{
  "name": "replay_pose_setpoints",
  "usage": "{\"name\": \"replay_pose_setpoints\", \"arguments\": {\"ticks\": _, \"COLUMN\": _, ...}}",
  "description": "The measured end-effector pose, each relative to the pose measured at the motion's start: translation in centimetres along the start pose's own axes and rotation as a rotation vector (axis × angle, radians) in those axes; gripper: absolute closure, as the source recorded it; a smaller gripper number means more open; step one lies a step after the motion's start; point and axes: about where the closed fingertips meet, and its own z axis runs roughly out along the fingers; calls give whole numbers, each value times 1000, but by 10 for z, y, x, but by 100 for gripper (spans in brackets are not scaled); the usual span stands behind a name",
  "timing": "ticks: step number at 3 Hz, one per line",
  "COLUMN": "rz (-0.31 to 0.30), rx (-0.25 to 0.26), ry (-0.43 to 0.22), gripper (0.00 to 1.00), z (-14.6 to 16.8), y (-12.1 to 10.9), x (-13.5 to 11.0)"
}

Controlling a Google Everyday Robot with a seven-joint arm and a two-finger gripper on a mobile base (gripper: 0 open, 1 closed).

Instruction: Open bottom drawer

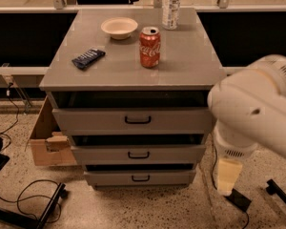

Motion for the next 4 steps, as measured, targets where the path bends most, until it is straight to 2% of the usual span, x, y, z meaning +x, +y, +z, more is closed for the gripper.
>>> {"name": "replay_pose_setpoints", "arguments": {"ticks": 1, "rz": 8, "rx": -44, "ry": -10, "gripper": 0, "z": 75, "y": 28, "x": -11}}
{"name": "replay_pose_setpoints", "arguments": {"ticks": 2, "rz": 0, "rx": -31, "ry": 0, "gripper": 0, "z": 77, "y": 29, "x": -12}}
{"name": "replay_pose_setpoints", "arguments": {"ticks": 4, "rz": -41, "rx": -105, "ry": -77, "gripper": 0, "z": 169, "y": 64, "x": -62}}
